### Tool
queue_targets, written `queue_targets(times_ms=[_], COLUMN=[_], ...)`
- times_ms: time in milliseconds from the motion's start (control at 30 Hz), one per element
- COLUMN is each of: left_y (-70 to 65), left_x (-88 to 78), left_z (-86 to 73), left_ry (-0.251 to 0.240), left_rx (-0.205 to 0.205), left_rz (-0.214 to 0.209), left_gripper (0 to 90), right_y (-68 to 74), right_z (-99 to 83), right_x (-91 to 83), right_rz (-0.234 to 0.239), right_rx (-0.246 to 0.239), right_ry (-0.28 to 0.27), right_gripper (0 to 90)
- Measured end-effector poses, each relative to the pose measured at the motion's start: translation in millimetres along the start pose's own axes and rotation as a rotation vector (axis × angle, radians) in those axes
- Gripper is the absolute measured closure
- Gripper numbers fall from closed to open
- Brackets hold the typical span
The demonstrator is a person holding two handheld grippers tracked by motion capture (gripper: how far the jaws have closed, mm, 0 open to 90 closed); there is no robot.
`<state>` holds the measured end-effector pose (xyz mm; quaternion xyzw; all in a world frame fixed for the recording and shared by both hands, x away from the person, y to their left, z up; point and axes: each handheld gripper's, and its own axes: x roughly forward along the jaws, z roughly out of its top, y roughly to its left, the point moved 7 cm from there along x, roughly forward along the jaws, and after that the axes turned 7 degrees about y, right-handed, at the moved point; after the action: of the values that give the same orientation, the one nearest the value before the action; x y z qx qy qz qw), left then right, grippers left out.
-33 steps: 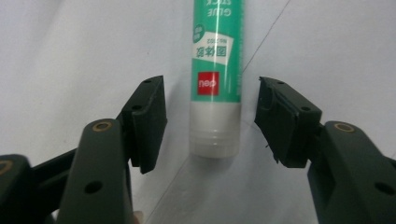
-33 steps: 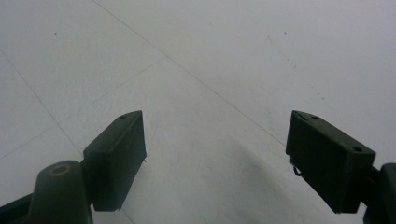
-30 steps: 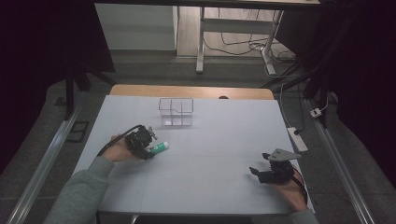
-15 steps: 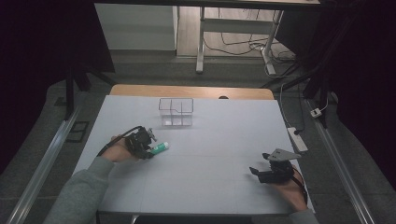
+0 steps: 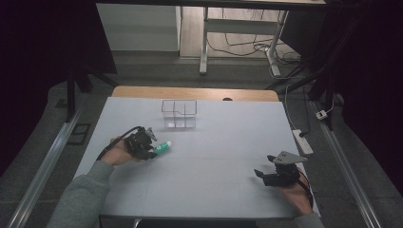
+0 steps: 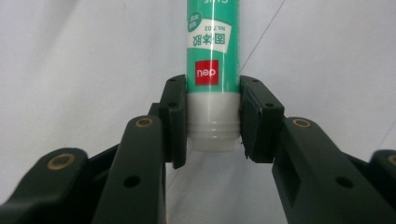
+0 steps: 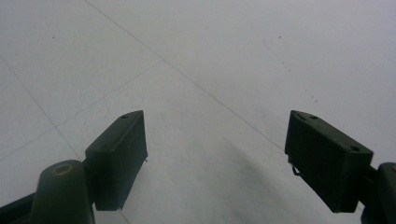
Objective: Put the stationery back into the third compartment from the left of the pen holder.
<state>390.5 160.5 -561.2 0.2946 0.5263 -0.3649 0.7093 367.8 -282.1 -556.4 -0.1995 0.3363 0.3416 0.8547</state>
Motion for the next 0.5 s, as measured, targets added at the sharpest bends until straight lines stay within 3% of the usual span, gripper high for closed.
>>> queue_targets(times_ms=[500], left_y=[-6.8], left_x=[-5.2], left_z=[1.5], left_ry=[-0.066], left_rx=[-0.017], left_rz=[0.002], left_gripper=[64.6], right_y=[1.1], right_z=[0.5], right_x=[0.1], right_rz=[0.001], right_rx=[-0.004], right_ry=[0.002], right_gripper=[20.5])
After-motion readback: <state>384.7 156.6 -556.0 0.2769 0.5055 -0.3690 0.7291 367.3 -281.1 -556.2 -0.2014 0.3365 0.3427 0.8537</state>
